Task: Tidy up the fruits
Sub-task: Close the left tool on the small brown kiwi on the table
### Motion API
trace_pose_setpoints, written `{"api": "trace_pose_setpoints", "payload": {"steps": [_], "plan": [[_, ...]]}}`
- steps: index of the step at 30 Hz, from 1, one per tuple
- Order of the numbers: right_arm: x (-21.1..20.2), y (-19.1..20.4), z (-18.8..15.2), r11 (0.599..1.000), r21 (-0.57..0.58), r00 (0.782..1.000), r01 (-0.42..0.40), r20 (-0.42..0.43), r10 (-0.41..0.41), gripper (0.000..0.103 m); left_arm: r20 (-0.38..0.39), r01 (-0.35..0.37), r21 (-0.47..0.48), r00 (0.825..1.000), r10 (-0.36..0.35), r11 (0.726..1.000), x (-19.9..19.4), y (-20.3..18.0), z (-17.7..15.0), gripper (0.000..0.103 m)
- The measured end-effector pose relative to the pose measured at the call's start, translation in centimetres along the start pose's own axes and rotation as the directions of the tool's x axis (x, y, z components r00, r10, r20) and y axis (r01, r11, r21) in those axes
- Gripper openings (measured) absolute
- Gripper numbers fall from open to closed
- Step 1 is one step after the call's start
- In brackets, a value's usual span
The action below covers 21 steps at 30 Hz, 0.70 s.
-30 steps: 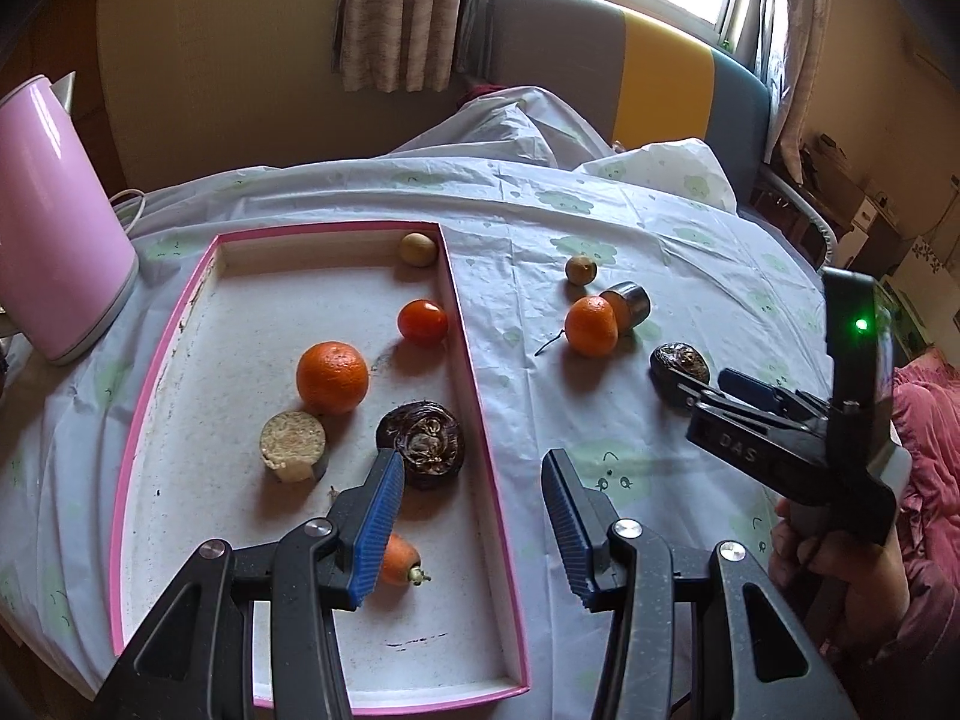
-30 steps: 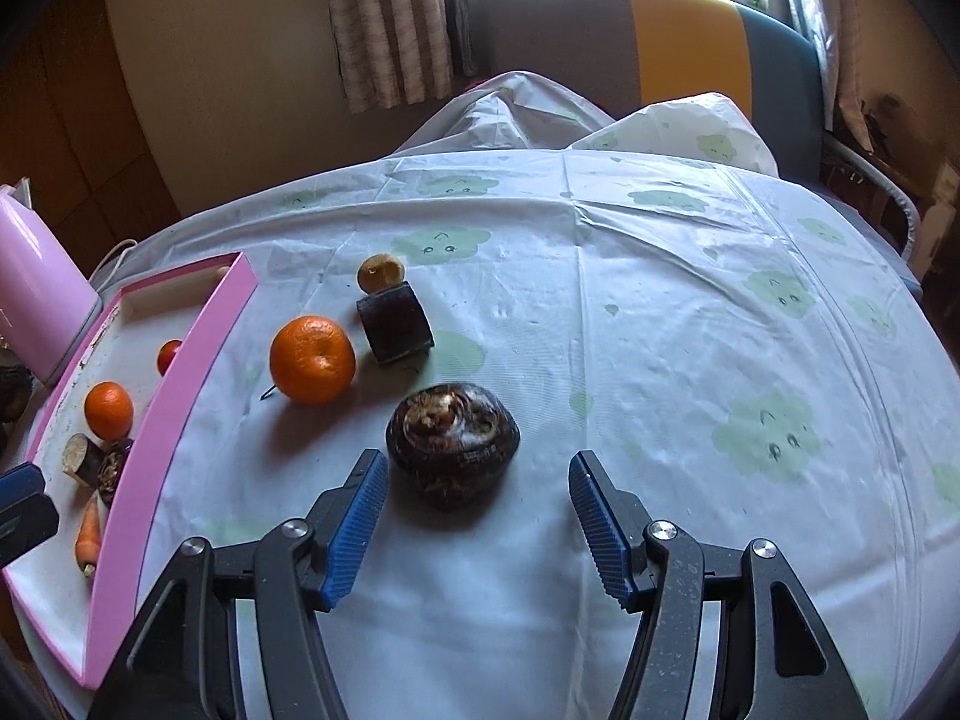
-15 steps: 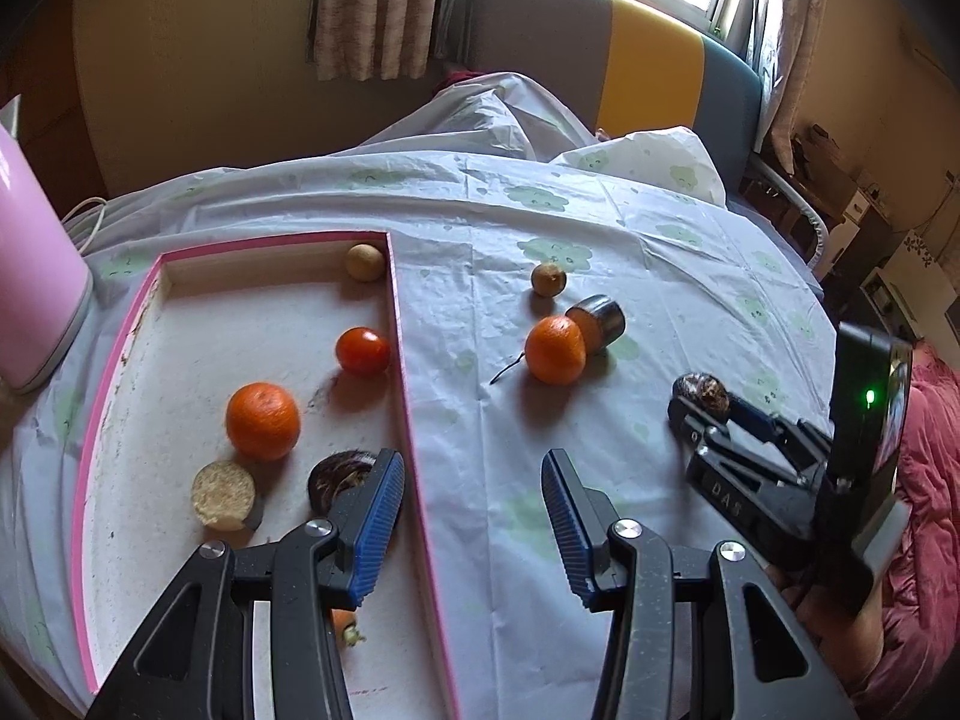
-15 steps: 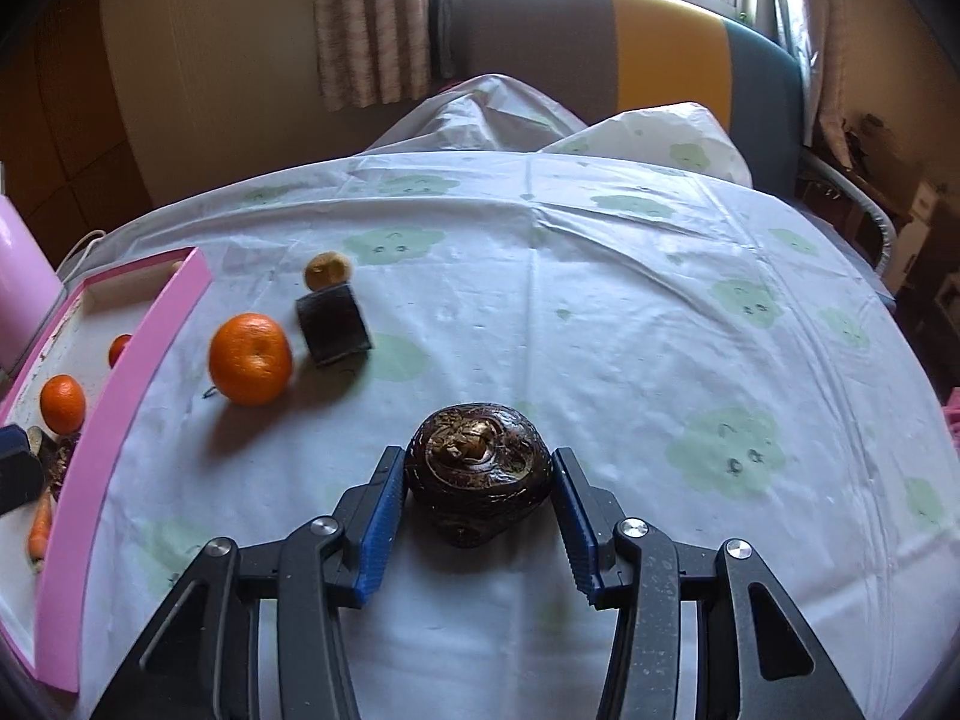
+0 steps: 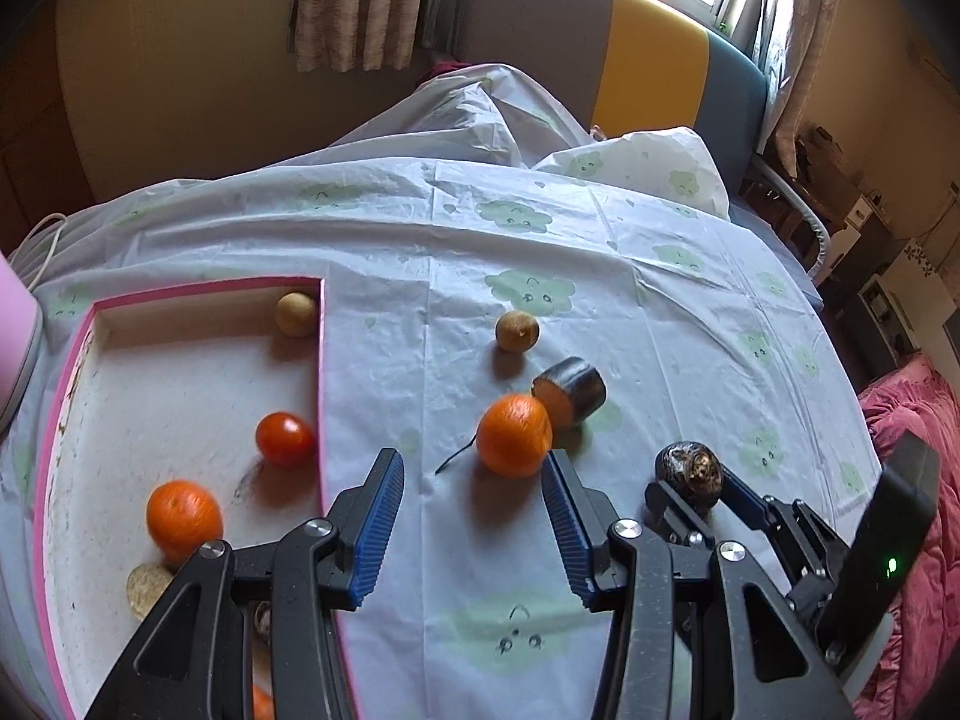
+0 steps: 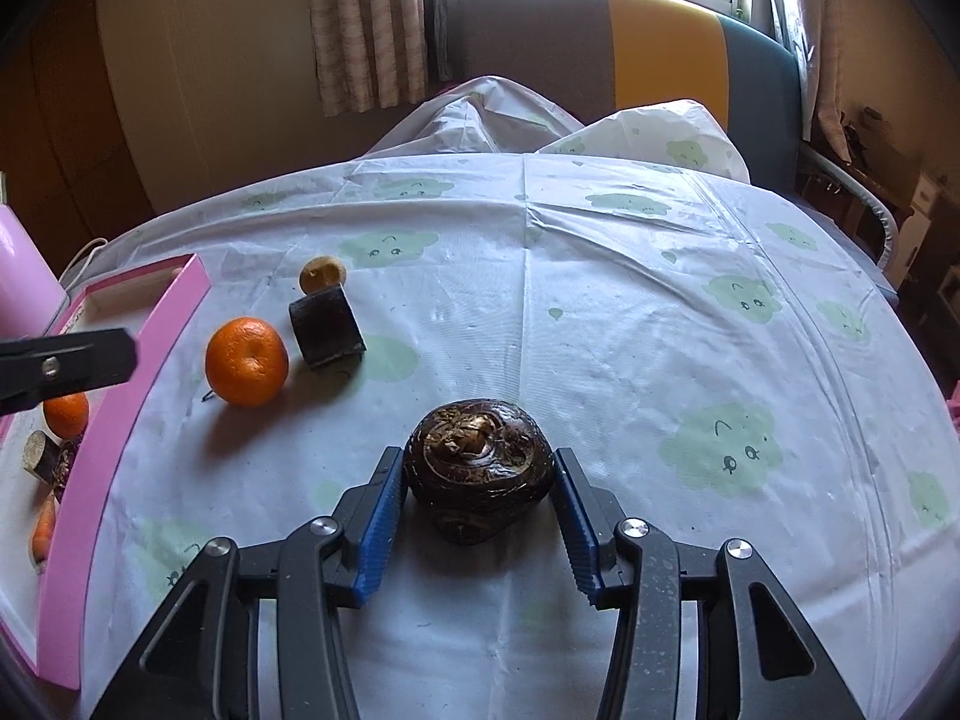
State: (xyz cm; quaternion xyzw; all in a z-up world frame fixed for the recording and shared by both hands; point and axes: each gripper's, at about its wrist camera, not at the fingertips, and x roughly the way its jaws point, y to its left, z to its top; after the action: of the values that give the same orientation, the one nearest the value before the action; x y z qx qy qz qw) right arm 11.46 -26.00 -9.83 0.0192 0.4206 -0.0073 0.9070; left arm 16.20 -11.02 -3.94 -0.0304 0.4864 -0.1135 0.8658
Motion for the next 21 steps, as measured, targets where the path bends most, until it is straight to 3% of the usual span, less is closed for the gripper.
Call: {"api": "trace_pose_setpoints", "payload": {"steps": [21], "plan": [[2.2, 2.0, 1.6, 0.997, -0.061, 0.998, -0.055, -0.014, 0.054, 0.049, -0.057, 0.041, -0.064, 0.997, -0.045, 0.997, 6.4, -1.4, 5.8, 0.049]]}}
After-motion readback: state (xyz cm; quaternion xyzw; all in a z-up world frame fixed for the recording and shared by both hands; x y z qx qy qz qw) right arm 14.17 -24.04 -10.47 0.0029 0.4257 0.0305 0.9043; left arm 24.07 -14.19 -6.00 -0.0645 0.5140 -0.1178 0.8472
